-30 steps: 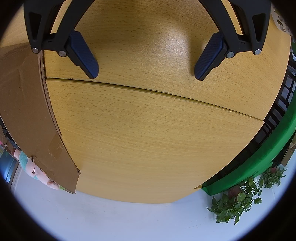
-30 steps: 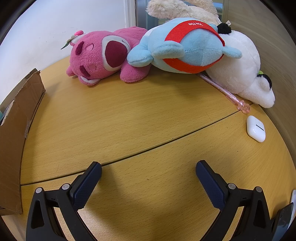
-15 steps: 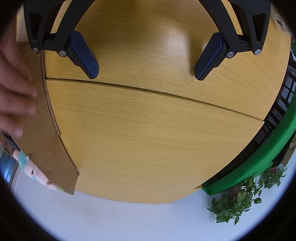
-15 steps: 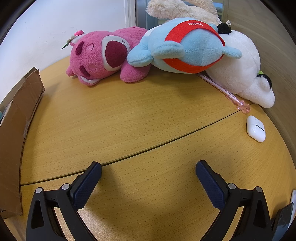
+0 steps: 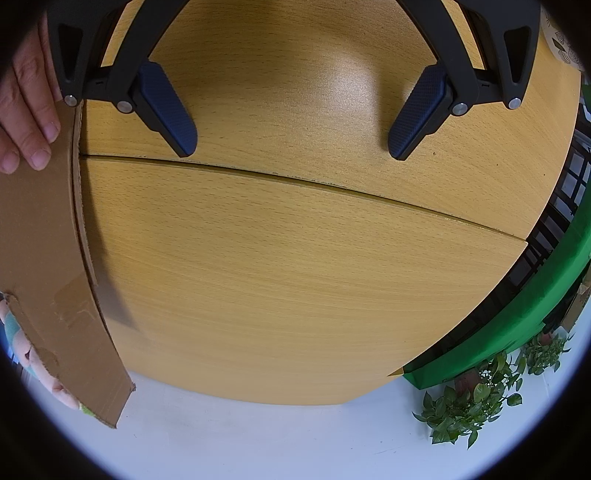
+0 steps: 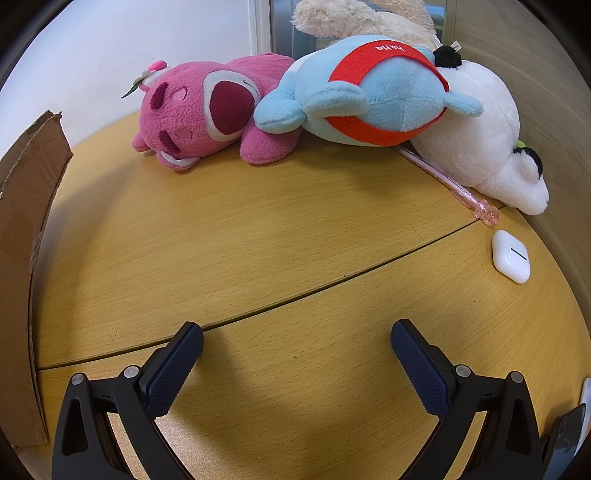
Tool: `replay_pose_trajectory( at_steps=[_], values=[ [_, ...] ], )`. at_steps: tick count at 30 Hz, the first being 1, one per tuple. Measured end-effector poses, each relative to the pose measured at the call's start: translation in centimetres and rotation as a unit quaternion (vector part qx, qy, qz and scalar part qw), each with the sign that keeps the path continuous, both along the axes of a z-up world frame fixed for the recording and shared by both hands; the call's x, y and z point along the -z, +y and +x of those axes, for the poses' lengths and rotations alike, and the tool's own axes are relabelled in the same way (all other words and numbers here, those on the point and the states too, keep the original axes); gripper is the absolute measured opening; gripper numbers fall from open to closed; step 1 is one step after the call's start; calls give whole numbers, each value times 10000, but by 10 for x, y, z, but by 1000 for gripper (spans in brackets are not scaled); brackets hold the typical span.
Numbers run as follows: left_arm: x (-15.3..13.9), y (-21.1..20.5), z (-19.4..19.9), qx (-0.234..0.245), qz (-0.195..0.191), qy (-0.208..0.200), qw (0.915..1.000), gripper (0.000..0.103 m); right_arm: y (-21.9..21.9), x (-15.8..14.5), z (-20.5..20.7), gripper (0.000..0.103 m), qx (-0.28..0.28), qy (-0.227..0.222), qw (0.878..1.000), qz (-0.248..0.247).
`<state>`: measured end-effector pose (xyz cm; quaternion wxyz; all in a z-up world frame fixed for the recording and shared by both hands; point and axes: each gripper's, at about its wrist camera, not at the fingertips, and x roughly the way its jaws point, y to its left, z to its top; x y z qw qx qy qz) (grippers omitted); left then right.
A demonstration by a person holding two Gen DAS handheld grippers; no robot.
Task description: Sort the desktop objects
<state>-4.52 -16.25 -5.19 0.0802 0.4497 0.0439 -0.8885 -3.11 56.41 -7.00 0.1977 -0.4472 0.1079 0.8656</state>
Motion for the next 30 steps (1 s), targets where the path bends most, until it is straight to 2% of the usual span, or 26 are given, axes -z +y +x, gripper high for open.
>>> replay_pose_trajectory(
  at_steps=[22, 24, 30],
  values=[
    [1, 1, 1, -6, 2, -3, 10000, 103, -3, -4, 1, 103, 3, -2, 10000, -4],
    [3, -13, -8, -10, 10, -1, 10000, 103, -3, -5, 1, 103, 3, -2, 10000, -5],
    [2, -14, -9, -11, 13, -3, 10000, 103, -4, -6, 1, 103, 3, -4, 10000, -10]
  ],
)
